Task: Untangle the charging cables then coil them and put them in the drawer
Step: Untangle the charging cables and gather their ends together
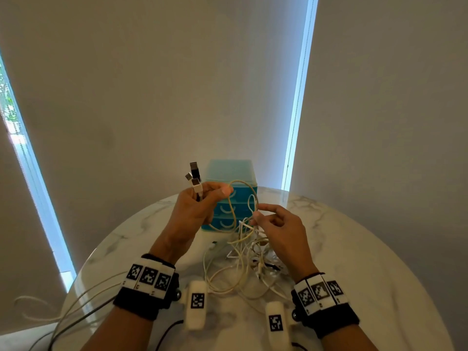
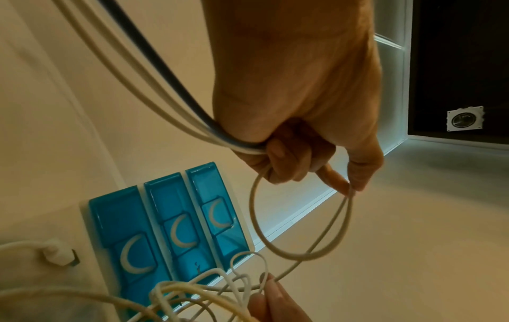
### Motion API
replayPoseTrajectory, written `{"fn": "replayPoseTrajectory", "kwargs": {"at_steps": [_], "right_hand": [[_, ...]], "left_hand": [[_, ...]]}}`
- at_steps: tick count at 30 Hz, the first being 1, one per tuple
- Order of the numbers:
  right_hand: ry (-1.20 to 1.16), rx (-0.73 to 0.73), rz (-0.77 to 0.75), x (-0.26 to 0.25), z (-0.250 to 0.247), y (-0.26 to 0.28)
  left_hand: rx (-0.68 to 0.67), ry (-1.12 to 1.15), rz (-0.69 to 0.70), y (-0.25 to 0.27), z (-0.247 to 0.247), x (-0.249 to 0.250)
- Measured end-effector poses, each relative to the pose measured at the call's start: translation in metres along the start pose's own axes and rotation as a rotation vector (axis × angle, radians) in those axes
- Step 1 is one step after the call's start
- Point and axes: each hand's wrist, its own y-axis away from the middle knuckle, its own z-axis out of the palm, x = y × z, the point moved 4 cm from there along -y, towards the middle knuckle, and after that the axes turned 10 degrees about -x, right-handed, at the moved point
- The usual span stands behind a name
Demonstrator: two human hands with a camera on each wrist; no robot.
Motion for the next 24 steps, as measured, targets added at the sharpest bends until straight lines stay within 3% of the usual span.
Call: {"fn": "replayPoseTrajectory", "kwargs": {"at_steps": [4,7,10,14,17,20,24], "right_hand": [[0.056,0.005,0.043,0.006,-0.002,-0.001],[0.081,0.140,0.039,0.006,-0.009,-0.002],[-0.058,0.262,-0.040,-0.011,-0.026,-0.001],[-0.105,0.166,-0.008,-0.016,-0.025,0.002],[-0.177,0.203,-0.084,-0.027,-0.025,0.002],[-0.249,0.219,-0.189,-0.040,-0.026,0.001],[-0.259,0.176,-0.136,-0.035,-0.018,0.003]], "left_hand": [[-0.091,0.013,-0.006,0.002,0.006,0.002],[-0.097,-0.006,-0.038,0.003,0.005,0.001],[-0.096,-0.145,-0.153,0.001,0.004,-0.004],[-0.097,-0.257,-0.262,0.001,0.000,-0.018],[-0.087,-0.280,-0.293,0.000,-0.005,-0.022],[-0.243,-0.368,-0.320,0.002,0.005,-0.020],[-0.438,-0.457,-0.296,0.002,0.020,-0.024]]}}
